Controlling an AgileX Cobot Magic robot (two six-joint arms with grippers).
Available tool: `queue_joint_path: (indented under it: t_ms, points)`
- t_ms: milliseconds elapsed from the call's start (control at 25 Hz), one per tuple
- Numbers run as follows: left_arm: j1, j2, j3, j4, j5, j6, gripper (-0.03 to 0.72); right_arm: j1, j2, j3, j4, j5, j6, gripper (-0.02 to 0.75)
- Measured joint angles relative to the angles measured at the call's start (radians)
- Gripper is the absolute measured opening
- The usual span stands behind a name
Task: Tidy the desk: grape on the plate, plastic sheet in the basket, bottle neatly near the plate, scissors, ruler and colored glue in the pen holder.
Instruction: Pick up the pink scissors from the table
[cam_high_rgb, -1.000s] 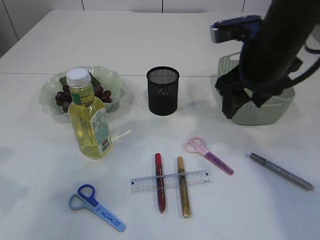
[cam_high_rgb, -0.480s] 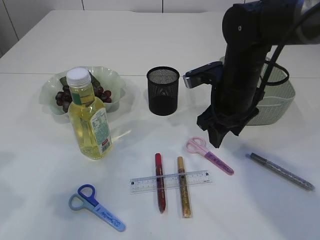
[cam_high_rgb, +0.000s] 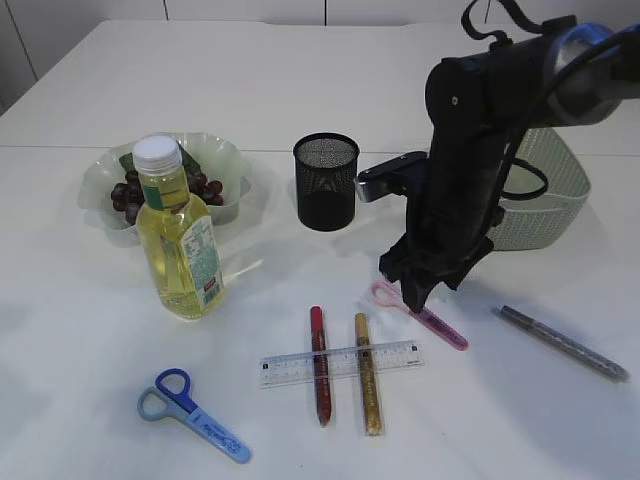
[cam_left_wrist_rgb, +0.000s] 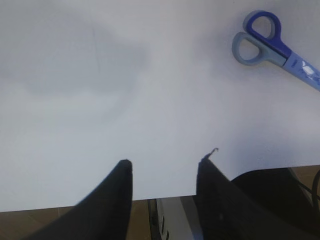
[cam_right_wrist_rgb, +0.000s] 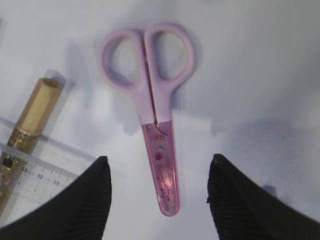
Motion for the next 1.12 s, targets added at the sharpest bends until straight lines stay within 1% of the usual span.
queue_joint_path:
  t_ms: [400,1120]
  points:
    - [0.000,0.000,0.000,0.000,0.005,0.002,0.309,0.024,0.034,-0.008,0.014,-0.080,-0.011,0.480]
    - [0.000,0.000,0.000,-0.001,0.007,0.002,0.309,0.025,0.076,-0.008,-0.006,-0.096,-0.011,0.477]
